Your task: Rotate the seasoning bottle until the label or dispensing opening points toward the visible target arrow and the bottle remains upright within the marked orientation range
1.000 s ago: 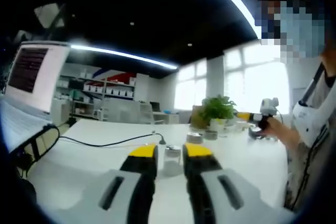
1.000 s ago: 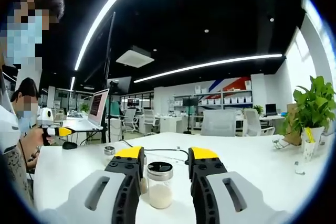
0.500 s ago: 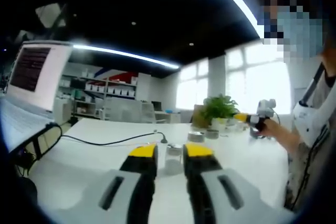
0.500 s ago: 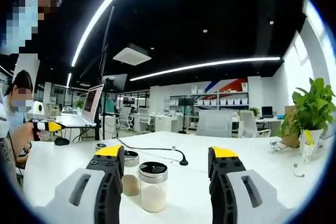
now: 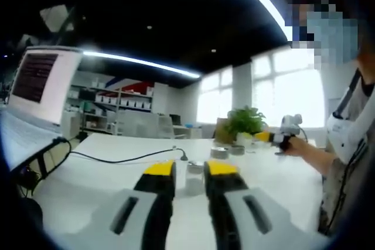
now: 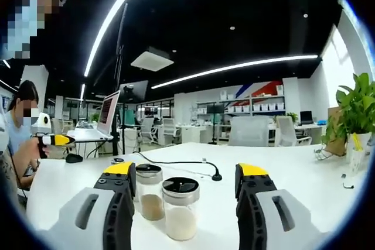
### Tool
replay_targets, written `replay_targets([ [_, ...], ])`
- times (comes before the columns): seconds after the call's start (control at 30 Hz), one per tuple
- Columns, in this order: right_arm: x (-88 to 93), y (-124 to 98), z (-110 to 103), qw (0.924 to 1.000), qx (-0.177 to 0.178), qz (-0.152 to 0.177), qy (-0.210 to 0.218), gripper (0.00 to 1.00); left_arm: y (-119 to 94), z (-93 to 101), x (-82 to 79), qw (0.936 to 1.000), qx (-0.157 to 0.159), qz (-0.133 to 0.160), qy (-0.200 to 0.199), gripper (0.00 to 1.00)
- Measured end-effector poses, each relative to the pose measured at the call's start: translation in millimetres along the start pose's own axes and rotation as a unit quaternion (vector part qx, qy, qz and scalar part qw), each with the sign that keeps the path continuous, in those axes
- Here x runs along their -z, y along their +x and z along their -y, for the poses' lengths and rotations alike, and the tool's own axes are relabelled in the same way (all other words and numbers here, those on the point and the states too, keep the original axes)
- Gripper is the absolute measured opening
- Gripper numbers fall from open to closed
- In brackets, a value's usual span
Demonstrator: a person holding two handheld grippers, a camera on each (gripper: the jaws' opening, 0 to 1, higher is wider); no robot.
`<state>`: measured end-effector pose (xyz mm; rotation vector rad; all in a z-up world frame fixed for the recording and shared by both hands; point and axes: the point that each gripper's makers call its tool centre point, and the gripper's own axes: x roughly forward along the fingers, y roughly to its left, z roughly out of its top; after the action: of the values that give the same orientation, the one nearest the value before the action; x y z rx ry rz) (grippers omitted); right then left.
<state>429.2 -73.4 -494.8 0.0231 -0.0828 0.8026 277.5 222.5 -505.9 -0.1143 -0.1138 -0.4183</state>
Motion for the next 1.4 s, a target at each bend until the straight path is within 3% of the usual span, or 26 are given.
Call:
replay_targets([
  [0.3, 14.5, 13.6, -11.8, 0.9994, -0.032, -0.013, -0.007, 0.67, -1.1, -1.1, -2.9, 0.9999, 0.002, 0.009, 0.006, 0.2],
  [0.47, 22.4, 19.0, -10.2, 0.999, -0.03, -0.03, -0.016, 0.46, -1.6, -4.0, -3.9, 0.9999, 0.002, 0.01, 0.004, 0.2],
  [0.67, 34.3, 26.6, -11.2, 0.998, -0.031, -0.051, -0.02, 0.48, 0.5, -5.0, 0.3, 1.0, 0.002, 0.003, 0.001, 0.2],
  [0.83, 37.9, 29.2, -3.2, 0.9982, -0.023, -0.054, 0.012, 0.41, 1.2, -5.7, 2.6, 1.0, 0.0, 0.001, 0.001, 0.2],
  [1.07, 42.4, 33.0, -6.5, 0.9974, -0.034, -0.062, 0.014, 0.51, 2.6, -6.4, 6.7, 1.0, -0.001, 0.0, 0.0, 0.2],
  [1.4, 48.4, 42.1, -5.1, 0.9967, -0.03, -0.074, 0.014, 0.46, 1.0, -11.8, 11.9, 1.0, -0.005, -0.003, -0.004, 0.2],
])
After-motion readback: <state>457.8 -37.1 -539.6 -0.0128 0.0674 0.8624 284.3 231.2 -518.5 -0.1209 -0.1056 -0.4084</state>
